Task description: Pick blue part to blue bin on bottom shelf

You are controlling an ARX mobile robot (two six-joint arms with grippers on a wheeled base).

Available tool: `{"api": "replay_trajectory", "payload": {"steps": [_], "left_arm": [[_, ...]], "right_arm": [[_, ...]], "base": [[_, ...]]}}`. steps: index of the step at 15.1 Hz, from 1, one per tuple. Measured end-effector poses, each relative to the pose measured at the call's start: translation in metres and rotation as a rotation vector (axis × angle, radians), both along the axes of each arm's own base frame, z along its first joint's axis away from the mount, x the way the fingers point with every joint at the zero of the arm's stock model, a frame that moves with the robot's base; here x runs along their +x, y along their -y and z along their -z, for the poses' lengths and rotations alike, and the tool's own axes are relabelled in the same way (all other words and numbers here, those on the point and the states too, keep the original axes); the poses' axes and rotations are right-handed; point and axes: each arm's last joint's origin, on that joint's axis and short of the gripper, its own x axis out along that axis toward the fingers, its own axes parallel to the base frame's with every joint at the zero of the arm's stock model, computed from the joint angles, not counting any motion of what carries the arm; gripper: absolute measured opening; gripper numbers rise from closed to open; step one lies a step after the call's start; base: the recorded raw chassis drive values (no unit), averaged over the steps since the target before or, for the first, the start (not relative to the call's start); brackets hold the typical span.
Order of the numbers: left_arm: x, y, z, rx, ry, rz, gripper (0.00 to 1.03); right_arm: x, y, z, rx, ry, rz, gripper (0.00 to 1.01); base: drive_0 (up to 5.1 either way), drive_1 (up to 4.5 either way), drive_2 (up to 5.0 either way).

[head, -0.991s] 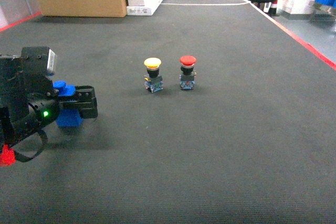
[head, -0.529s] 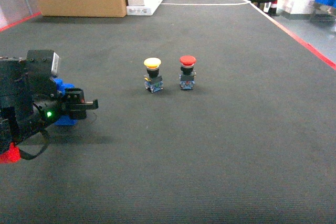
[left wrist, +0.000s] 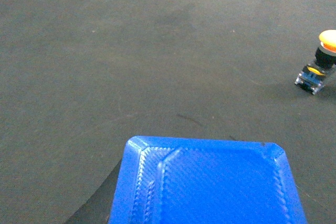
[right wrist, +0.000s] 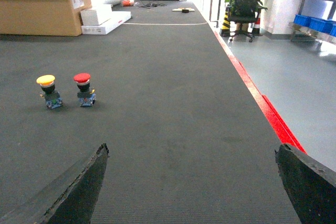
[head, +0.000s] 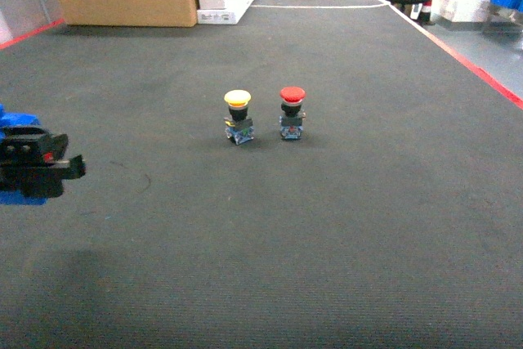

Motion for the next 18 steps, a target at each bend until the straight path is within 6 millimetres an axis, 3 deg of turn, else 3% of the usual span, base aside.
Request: {"api": "replay_trajectory", "payload": {"steps": [6, 9, 12, 18], "left_arm": [[-0.103, 0.014, -0.083, 0.0, 0.132, -0.029, 0.44], [-0.149, 0.017, -0.081, -0.025, 0.115, -0.062, 0.44], [-0.168, 0.012, -0.079, -0.055, 0.104, -0.091, 0.44], [-0.166, 0.015, -0.074, -0.02, 0.05, -0.075, 0.44]], "right_arm": [[0.0, 0.0, 0.0, 0.0, 0.0, 0.0, 0.98], [0.0, 0.0, 0.0, 0.0, 0.0, 0.0, 0.98], [0.0, 0.0, 0.0, 0.0, 0.0, 0.0, 0.98], [0.0, 0.0, 0.0, 0.0, 0.0, 0.0, 0.98]], "base": [[0.0, 0.0, 0.0], [0.0, 0.0, 0.0], [0.0, 0.0, 0.0], [0.0, 0.0, 0.0]]}}
